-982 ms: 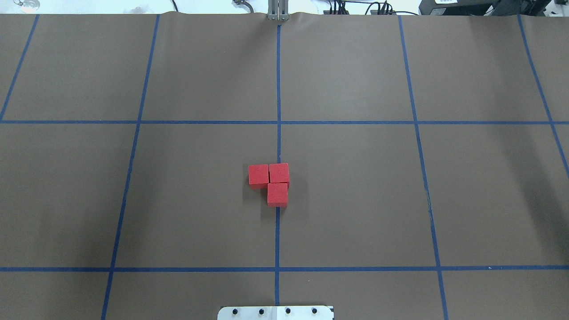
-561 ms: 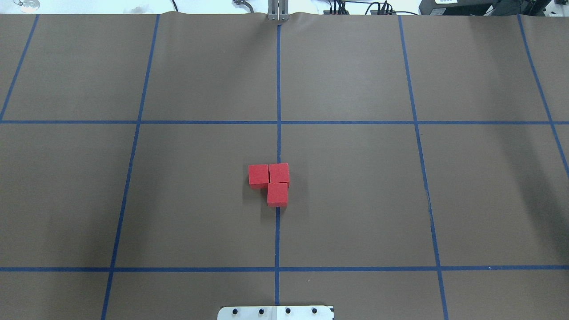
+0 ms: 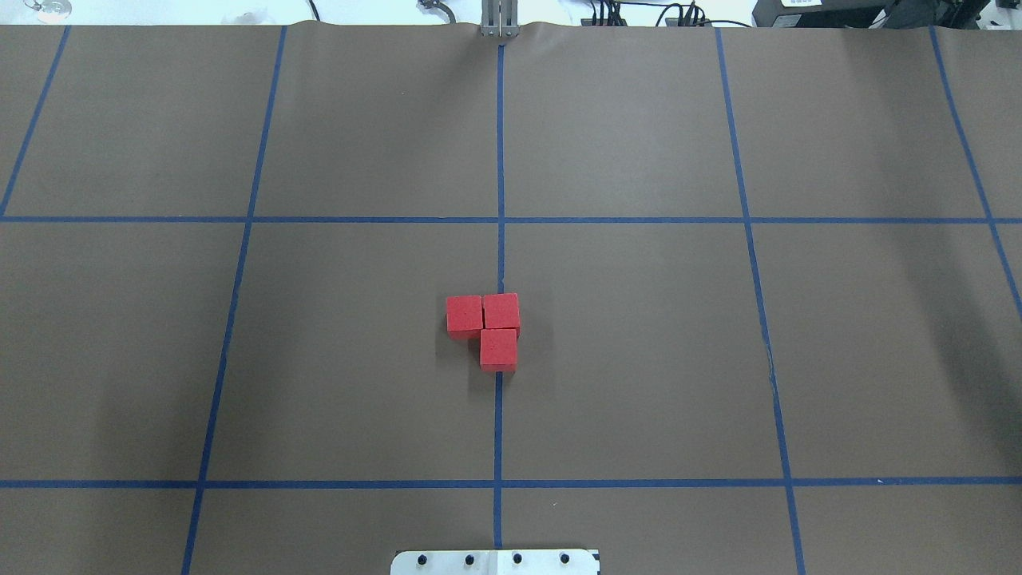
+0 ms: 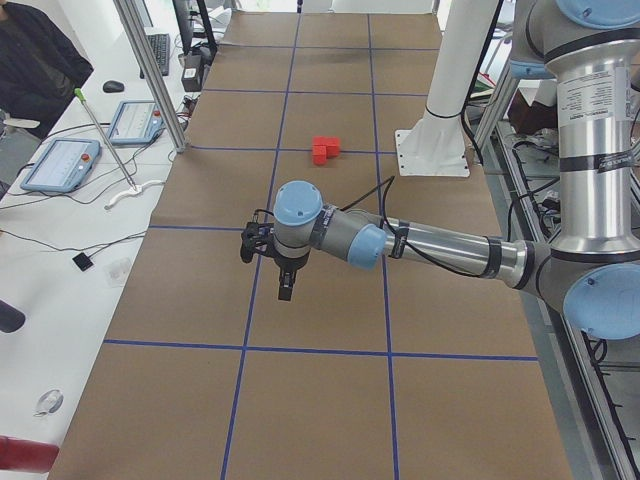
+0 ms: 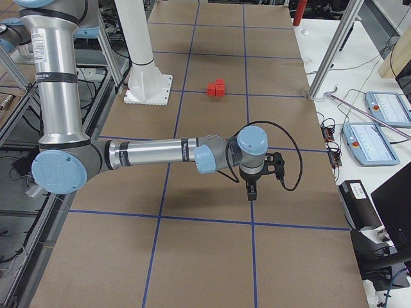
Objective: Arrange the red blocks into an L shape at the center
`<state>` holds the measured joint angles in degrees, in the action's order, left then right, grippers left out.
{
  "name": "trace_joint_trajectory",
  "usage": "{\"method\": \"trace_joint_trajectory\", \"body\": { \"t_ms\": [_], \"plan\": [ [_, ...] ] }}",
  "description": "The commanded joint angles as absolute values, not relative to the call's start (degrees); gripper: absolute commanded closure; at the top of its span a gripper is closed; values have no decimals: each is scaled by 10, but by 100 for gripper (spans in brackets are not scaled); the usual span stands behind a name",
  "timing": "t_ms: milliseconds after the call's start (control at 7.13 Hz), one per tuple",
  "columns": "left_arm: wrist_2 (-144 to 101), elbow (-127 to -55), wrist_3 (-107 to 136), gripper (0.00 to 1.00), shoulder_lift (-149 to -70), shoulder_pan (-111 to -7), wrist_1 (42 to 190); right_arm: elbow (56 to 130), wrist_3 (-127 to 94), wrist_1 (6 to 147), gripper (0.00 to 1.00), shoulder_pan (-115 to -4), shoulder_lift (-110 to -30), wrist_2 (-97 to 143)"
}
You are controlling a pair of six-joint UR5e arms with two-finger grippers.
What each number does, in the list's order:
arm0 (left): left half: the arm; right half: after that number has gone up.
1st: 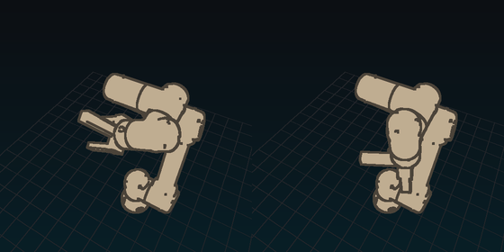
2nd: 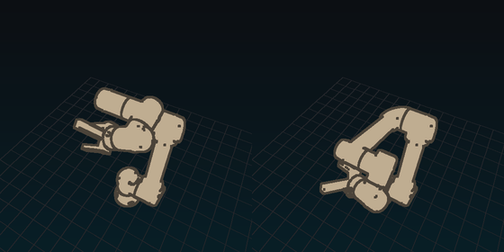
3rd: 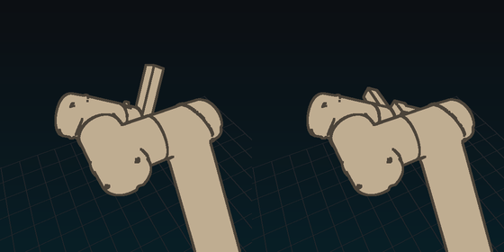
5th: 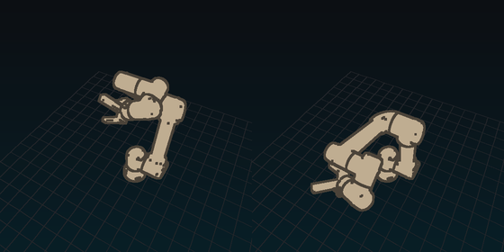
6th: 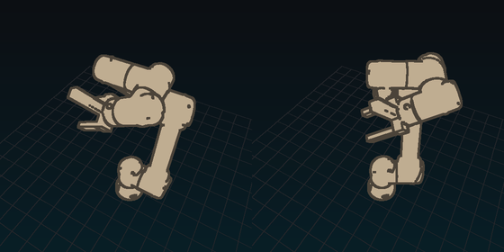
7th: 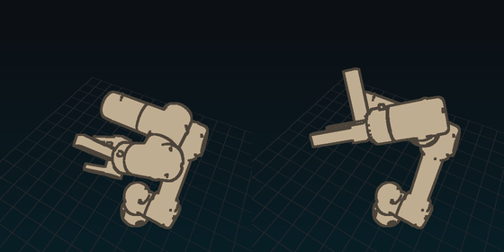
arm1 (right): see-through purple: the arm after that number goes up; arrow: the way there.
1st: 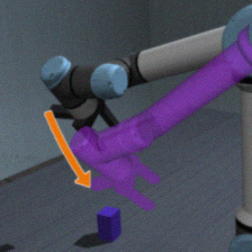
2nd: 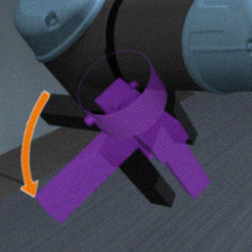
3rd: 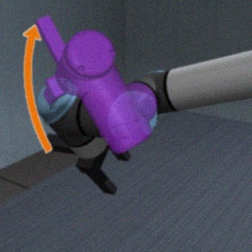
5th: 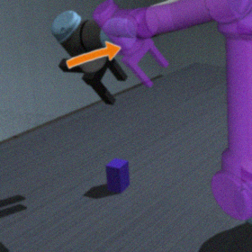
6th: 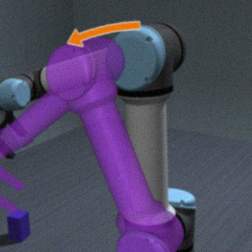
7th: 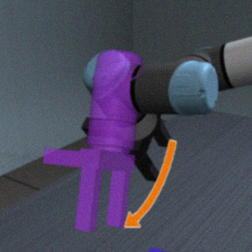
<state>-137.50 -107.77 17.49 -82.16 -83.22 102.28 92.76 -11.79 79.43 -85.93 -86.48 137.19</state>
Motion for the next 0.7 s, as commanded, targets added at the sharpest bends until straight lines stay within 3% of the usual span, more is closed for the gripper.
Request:
{"method": "trace_joint_trajectory", "body": {
  "t_ms": [0,561],
  "plan": [
    [-1396,-1084,175,0,-818,-832,1022,931,-118,792,0,-859,-860,1373],
    [-1398,-1084,175,0,-818,-831,1022,934,-119,786,0,-859,-861,1392]
  ]
}}
